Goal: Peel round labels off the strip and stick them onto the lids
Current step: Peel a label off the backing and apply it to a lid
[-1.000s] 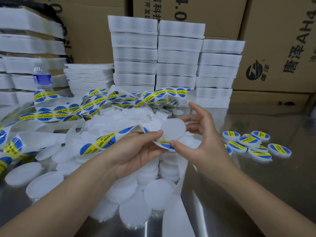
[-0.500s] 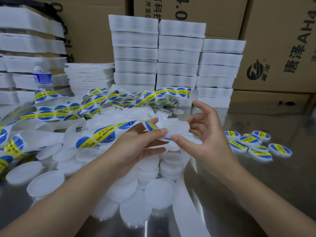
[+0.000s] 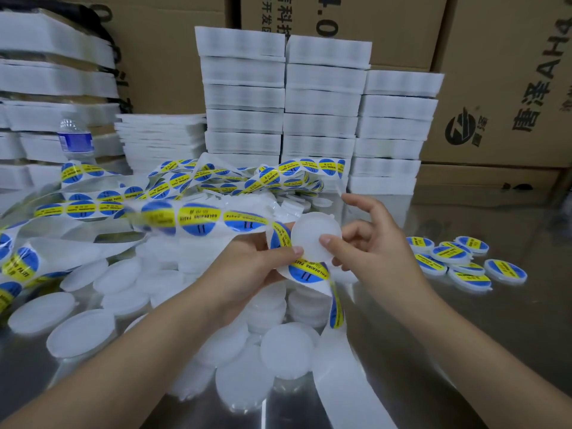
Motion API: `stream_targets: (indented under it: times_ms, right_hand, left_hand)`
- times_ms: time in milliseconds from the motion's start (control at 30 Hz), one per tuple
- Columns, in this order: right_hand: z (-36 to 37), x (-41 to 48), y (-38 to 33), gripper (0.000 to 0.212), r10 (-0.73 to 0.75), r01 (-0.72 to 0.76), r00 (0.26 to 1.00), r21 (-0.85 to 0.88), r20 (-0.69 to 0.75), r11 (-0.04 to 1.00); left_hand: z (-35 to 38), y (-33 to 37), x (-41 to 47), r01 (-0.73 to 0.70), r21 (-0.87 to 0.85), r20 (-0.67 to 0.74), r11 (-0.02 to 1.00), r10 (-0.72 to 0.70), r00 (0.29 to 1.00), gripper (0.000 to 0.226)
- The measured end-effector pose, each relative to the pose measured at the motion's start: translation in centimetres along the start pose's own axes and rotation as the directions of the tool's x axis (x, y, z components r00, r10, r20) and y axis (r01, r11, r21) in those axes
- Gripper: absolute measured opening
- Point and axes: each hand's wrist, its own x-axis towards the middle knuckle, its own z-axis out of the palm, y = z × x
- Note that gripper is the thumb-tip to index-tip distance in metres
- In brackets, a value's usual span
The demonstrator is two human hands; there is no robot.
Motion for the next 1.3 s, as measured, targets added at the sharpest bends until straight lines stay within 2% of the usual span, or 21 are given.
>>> stream_targets:
  times_ms: [67,167,233,333,467,733,800,967,1067,1300]
  right_hand:
    - [0.0,0.0,-0.2,0.050,0.028,-0.027,0.999,0.021,-0.035,0.999]
    - [-0.1,0.1,-0.8,0.050,0.043,-0.037,0.997,0.101,-0.059,0.994]
    - [-0.2,0.1,-1.0,0.050,0.042,-0.033,0.997,0.155,-0.058,0.987]
    - [-0.2,0.0,-1.4,0.050,0.039,-0.025,0.996,0.190,-0.075,0.981]
    - [-0.1,-0.2,-1.9,0.052,0.018,0.003,0.995,0.215,-0.098,0.977]
    - [-0.1,-0.5,-2.1,0.056,-0.062,0.076,0.995,0.180,-0.084,0.981]
    - [-0.1,-0.5,-1.8,0.060,-0.086,0.096,0.994,0.188,-0.061,0.977]
    - [-0.2,-0.6,-1.6,0.062,-0.118,0.111,0.993,0.257,0.013,0.960]
    - [-0.4,-0.5,-1.5,0.057,-0.097,0.089,0.995,0.315,0.009,0.945]
    - [-0.6,-0.4,-1.6,0.056,-0.046,0.011,0.995,0.359,0.088,0.933]
  left_hand:
    - [0.0,0.1,-0.1,-0.004,0.024,0.006,1.000,0.004,1.000,0.019]
    - [-0.1,0.2,-0.1,0.019,0.057,0.000,0.998,-0.019,1.000,0.019]
    - [-0.2,0.2,0.0,0.029,0.059,-0.009,0.998,-0.028,1.000,0.011]
    - [-0.3,0.1,0.0,0.040,0.054,-0.019,0.998,-0.039,0.999,0.020]
    - [-0.2,0.3,-0.1,0.061,0.033,0.006,0.998,-0.062,0.998,0.019]
    - [-0.4,0.7,-0.4,0.149,0.042,0.075,0.988,-0.152,0.986,0.029]
    - [-0.3,0.8,-0.5,0.168,0.028,0.085,0.985,-0.170,0.982,0.023]
    - [-0.7,0.9,-0.1,0.201,-0.075,0.001,0.977,-0.201,0.980,0.006]
    - [-0.7,1.0,-0.2,0.162,-0.055,0.028,0.985,-0.161,0.987,0.035]
    - [-0.7,0.6,-0.3,0.101,0.116,0.075,0.988,-0.110,0.991,0.028]
